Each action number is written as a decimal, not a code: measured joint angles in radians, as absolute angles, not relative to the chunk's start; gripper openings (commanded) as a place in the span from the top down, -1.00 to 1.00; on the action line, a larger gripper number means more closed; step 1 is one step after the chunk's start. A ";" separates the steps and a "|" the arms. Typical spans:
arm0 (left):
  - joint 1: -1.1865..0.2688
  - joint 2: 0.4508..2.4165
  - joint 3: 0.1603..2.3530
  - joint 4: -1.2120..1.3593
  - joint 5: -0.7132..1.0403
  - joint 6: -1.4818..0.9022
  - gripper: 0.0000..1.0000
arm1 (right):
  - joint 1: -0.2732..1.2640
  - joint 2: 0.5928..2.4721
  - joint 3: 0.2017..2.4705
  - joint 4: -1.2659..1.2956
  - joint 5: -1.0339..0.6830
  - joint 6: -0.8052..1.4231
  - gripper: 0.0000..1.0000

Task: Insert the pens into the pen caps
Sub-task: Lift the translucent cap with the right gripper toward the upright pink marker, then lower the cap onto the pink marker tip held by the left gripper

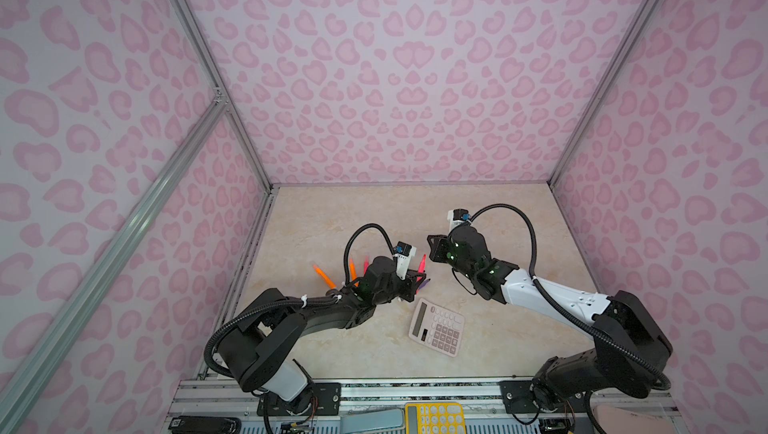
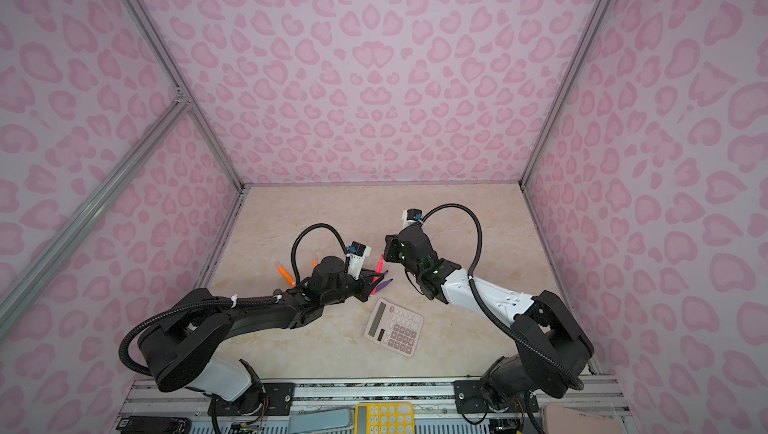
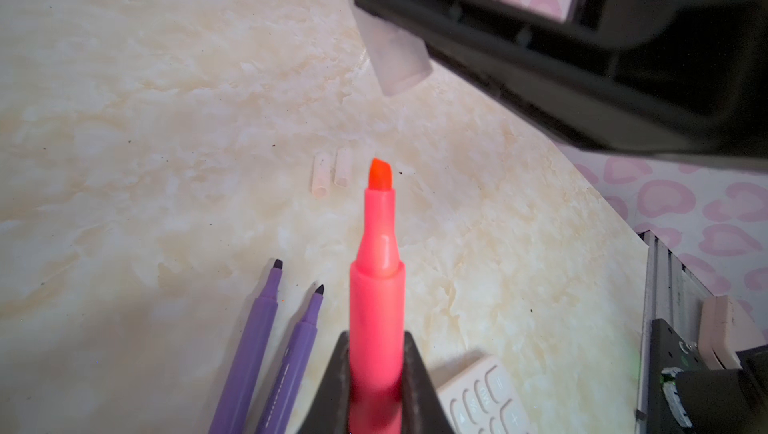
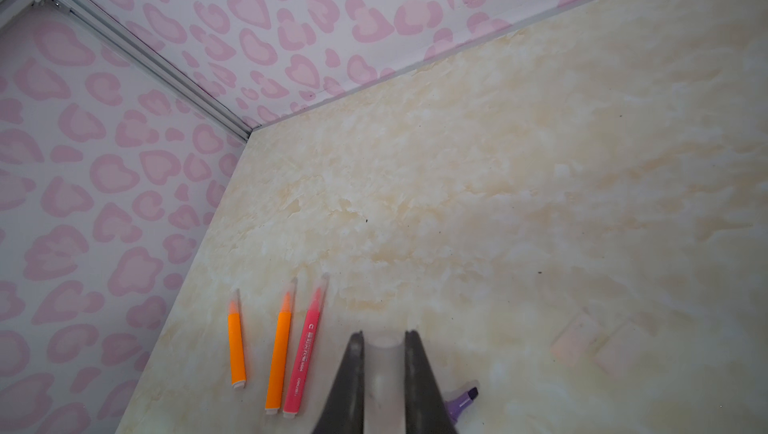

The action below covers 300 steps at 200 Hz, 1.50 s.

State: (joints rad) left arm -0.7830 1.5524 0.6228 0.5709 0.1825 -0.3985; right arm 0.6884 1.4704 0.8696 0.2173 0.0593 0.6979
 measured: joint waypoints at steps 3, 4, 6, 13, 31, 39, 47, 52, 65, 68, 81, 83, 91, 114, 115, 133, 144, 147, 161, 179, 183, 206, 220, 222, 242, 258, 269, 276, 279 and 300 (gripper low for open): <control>-0.783 1.555 0.625 0.571 0.183 -0.398 0.94 | 0.690 1.472 0.870 0.217 0.059 0.700 0.99; -0.783 1.556 0.625 0.571 0.183 -0.398 0.94 | 0.691 1.473 0.870 0.217 0.059 0.701 0.99; -0.784 1.558 0.627 0.571 0.182 -0.398 0.94 | 0.693 1.474 0.870 0.217 0.059 0.702 0.99; -0.784 1.563 0.630 0.571 0.178 -0.399 0.94 | 0.694 1.478 0.870 0.217 0.059 0.709 0.99; -0.784 1.574 0.639 0.571 0.175 -0.402 0.94 | 0.702 1.489 0.872 0.216 0.059 0.715 0.99; -0.784 1.575 0.642 0.571 0.175 -0.403 0.94 | 0.706 1.493 0.873 0.216 0.059 0.716 0.99; -0.783 1.576 0.645 0.572 0.175 -0.403 0.94 | 0.707 1.496 0.873 0.216 0.059 0.721 0.99; -0.783 1.576 0.645 0.572 0.175 -0.403 0.94 | 0.708 1.498 0.873 0.218 0.059 0.723 0.99; -0.783 1.578 0.646 0.571 0.175 -0.408 0.94 | 0.713 1.499 0.873 0.218 0.056 0.723 1.00; -0.783 1.578 0.647 0.570 0.175 -0.409 0.94 | 0.714 1.500 0.873 0.218 0.056 0.723 0.99; -0.784 1.579 0.651 0.571 0.175 -0.410 0.94 | 0.718 1.502 0.873 0.219 0.056 0.728 0.99; -0.784 1.579 0.651 0.571 0.175 -0.410 0.94 | 0.719 1.502 0.873 0.219 0.056 0.728 0.99; -0.784 1.580 0.654 0.571 0.174 -0.410 0.94 | 0.721 1.504 0.873 0.219 0.056 0.729 1.00; -0.784 1.587 0.658 0.571 0.167 -0.410 0.94 | 0.728 1.508 0.873 0.219 0.056 0.731 0.99; -0.783 1.587 0.658 0.571 0.167 -0.410 0.94 | 0.728 1.508 0.873 0.219 0.056 0.731 0.99; -0.783 1.595 0.665 0.570 0.160 -0.411 0.94 | 0.731 1.511 0.873 0.219 0.059 0.735 1.00; -0.783 1.600 0.672 0.569 0.156 -0.418 0.94 | 0.735 1.514 0.873 0.223 0.071 0.741 1.00; -0.783 1.601 0.674 0.567 0.152 -0.418 0.94 | 0.736 1.514 0.873 0.223 0.073 0.741 1.00; -0.783 1.607 0.683 0.555 0.147 -0.429 0.94 | 0.742 1.514 0.873 0.222 0.088 0.741 1.00; -0.785 1.608 0.693 0.546 0.139 -0.443 0.94 | 0.753 1.512 0.873 0.222 0.119 0.741 1.00; -0.785 1.608 0.694 0.544 0.139 -0.444 0.94 | 0.755 1.510 0.873 0.222 0.126 0.742 1.00; -0.786 1.608 0.701 0.543 0.138 -0.456 0.94 | 0.769 1.496 0.865 0.226 0.167 0.746 1.00; -0.786 1.607 0.701 0.543 0.132 -0.462 0.94 | 0.776 1.489 0.858 0.226 0.182 0.749 1.00; -0.785 1.607 0.701 0.543 0.131 -0.463 0.94 | 0.776 1.489 0.857 0.226 0.183 0.749 1.00; -0.785 1.606 0.701 0.540 0.128 -0.469 0.94 | 0.780 1.487 0.849 0.228 0.187 0.758 1.00; -0.785 1.606 0.701 0.539 0.128 -0.469 0.94 | 0.782 1.486 0.844 0.237 0.191 0.767 1.00; -0.785 1.606 0.701 0.540 0.130 -0.470 0.94 | 0.782 1.486 0.843 0.240 0.191 0.767 1.00; -0.785 1.607 0.702 0.540 0.130 -0.470 0.94 | 0.782 1.486 0.843 0.241 0.191 0.767 1.00; -0.785 1.607 0.702 0.540 0.130 -0.470 0.94 | 0.782 1.486 0.843 0.241 0.192 0.767 1.00; -0.785 1.607 0.709 0.534 0.129 -0.470 0.94 | 0.784 1.487 0.844 0.244 0.200 0.767 1.00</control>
State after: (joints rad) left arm -0.7849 1.6070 0.7094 0.5339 0.1291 -0.4698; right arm 0.7841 1.4868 0.8436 0.2440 0.1997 0.7673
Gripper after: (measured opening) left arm 0.172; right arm 0.130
